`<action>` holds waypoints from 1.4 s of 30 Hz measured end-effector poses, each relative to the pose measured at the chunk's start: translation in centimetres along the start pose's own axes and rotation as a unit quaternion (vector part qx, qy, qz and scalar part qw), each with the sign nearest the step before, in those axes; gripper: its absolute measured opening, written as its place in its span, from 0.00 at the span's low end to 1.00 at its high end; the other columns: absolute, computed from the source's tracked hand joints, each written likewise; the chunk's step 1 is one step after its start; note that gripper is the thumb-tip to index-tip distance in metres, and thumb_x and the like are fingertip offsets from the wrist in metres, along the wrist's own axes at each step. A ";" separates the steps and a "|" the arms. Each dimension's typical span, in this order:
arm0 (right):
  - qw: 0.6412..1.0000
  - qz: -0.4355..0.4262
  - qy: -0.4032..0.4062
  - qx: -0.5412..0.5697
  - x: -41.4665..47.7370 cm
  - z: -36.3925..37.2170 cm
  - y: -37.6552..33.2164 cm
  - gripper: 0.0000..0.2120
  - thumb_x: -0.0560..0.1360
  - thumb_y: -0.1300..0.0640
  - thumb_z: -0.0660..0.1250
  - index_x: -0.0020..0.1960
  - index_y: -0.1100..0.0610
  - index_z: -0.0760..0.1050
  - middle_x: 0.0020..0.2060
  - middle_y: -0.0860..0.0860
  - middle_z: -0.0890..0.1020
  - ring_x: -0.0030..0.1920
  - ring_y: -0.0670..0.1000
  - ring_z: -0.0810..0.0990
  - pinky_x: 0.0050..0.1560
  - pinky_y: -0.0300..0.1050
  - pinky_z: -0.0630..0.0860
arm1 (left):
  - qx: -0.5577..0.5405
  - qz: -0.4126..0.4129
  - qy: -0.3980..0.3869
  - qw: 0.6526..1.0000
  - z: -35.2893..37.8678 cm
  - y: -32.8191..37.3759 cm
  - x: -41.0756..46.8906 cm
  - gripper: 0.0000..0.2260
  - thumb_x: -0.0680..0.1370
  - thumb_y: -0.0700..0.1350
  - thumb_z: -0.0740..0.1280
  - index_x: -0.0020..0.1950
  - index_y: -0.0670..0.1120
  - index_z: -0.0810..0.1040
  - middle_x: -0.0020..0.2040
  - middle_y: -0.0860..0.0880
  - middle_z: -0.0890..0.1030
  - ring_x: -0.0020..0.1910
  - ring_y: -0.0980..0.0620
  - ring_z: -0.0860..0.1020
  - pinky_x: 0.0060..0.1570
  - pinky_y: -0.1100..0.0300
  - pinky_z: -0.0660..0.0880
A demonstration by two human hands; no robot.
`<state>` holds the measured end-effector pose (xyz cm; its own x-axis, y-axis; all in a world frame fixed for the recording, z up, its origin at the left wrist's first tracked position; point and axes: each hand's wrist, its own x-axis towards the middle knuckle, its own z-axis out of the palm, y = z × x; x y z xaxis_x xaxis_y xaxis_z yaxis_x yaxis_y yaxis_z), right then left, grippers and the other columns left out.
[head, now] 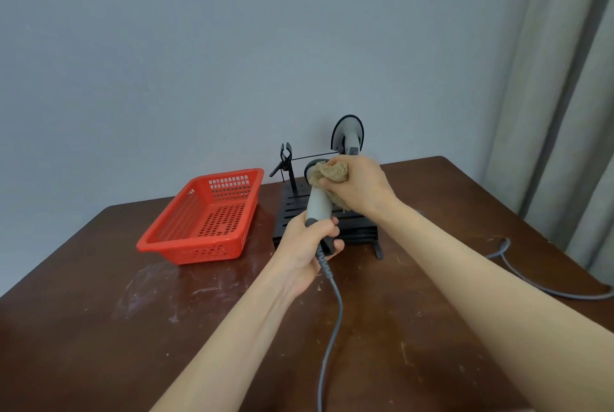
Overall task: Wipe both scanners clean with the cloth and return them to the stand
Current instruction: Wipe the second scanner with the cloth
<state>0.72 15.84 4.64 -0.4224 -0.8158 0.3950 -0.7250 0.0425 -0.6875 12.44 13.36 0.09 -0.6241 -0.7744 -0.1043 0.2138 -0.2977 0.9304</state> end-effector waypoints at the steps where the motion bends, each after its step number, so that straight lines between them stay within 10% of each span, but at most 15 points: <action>1: 0.999 -0.009 -0.012 0.029 0.0 0.1 0.2 0.05 0.72 0.55 0.69 0.44 0.57 0.80 0.39 0.48 0.82 0.44 0.49 0.79 0.46 0.47 0.77 | -0.008 -0.001 -0.004 1.000 -0.1 0.1 0.0 0.12 0.74 0.25 0.59 0.49 0.40 0.72 0.41 0.45 0.71 0.33 0.53 0.68 0.28 0.64 0.70; 4: 0.984 -0.052 -0.135 0.103 -1.7 -0.4 -0.7 0.13 0.69 0.64 0.69 0.30 0.51 0.75 0.24 0.41 0.77 0.29 0.38 0.75 0.34 0.31 0.70 | -0.028 -0.001 -0.010 1.000 -0.5 0.3 0.1 0.12 0.74 0.25 0.58 0.44 0.41 0.72 0.39 0.45 0.71 0.33 0.53 0.68 0.27 0.64 0.70; 12: 1.000 0.007 0.015 0.020 -0.1 0.3 1.0 0.04 0.72 0.55 0.70 0.43 0.55 0.79 0.42 0.50 0.83 0.46 0.52 0.79 0.49 0.50 0.77 | -0.041 -0.020 -0.013 0.999 0.1 0.0 0.0 0.11 0.74 0.25 0.58 0.49 0.39 0.71 0.39 0.45 0.71 0.32 0.54 0.68 0.27 0.64 0.70; 17: 0.979 -0.034 -0.147 0.136 -2.3 0.0 0.0 0.02 0.70 0.62 0.71 0.42 0.61 0.80 0.36 0.53 0.82 0.36 0.49 0.79 0.43 0.45 0.77 | -0.040 -0.010 -0.013 0.999 -0.4 0.4 0.2 0.13 0.73 0.25 0.57 0.41 0.42 0.71 0.36 0.46 0.71 0.33 0.54 0.68 0.27 0.64 0.68; 23: 0.999 0.010 0.022 -0.039 -0.8 0.8 2.4 0.05 0.73 0.51 0.67 0.46 0.50 0.73 0.44 0.51 0.80 0.46 0.54 0.77 0.46 0.48 0.74 | -0.117 -0.046 -0.030 0.992 -0.3 0.4 -0.3 0.13 0.74 0.25 0.55 0.52 0.39 0.72 0.41 0.43 0.71 0.32 0.54 0.68 0.26 0.65 0.68; 26: 0.986 0.052 -0.025 -0.159 -1.6 0.7 5.0 0.10 0.73 0.50 0.65 0.53 0.51 0.73 0.47 0.51 0.79 0.49 0.57 0.78 0.44 0.46 0.72 | -0.147 -0.021 -0.028 0.989 -1.1 1.3 -0.4 0.14 0.74 0.26 0.55 0.55 0.36 0.72 0.42 0.43 0.73 0.31 0.55 0.70 0.26 0.66 0.68; 30: 0.990 0.127 -0.023 0.055 -1.6 -0.6 6.1 0.17 0.70 0.62 0.68 0.57 0.52 0.76 0.52 0.50 0.81 0.54 0.51 0.78 0.52 0.43 0.74 | -0.104 -0.008 -0.021 0.994 -2.2 1.7 -0.3 0.13 0.76 0.29 0.58 0.59 0.34 0.72 0.50 0.41 0.82 0.32 0.55 0.73 0.28 0.64 0.73; 34: 0.973 0.068 0.058 0.211 -1.7 -2.0 3.2 0.08 0.71 0.66 0.67 0.41 0.55 0.81 0.39 0.49 0.83 0.40 0.42 0.81 0.40 0.31 0.75 | -0.132 -0.022 -0.013 0.991 -2.1 1.1 -0.4 0.12 0.77 0.32 0.60 0.61 0.37 0.72 0.55 0.41 0.83 0.31 0.55 0.73 0.29 0.64 0.74; 42: 0.994 -0.055 0.047 0.081 -2.0 0.9 1.2 0.11 0.72 0.64 0.67 0.51 0.54 0.83 0.51 0.47 0.82 0.54 0.49 0.79 0.55 0.44 0.75 | -0.117 0.013 0.011 0.993 -0.6 0.6 -0.4 0.23 0.67 0.54 0.68 0.54 0.39 0.76 0.45 0.43 0.77 0.34 0.53 0.76 0.30 0.61 0.76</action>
<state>1.17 17.01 2.44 -0.4007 -0.7521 0.5232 -0.6759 -0.1429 -0.7230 13.27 13.17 0.44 -0.5997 -0.7949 -0.0921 0.3991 -0.3969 0.8265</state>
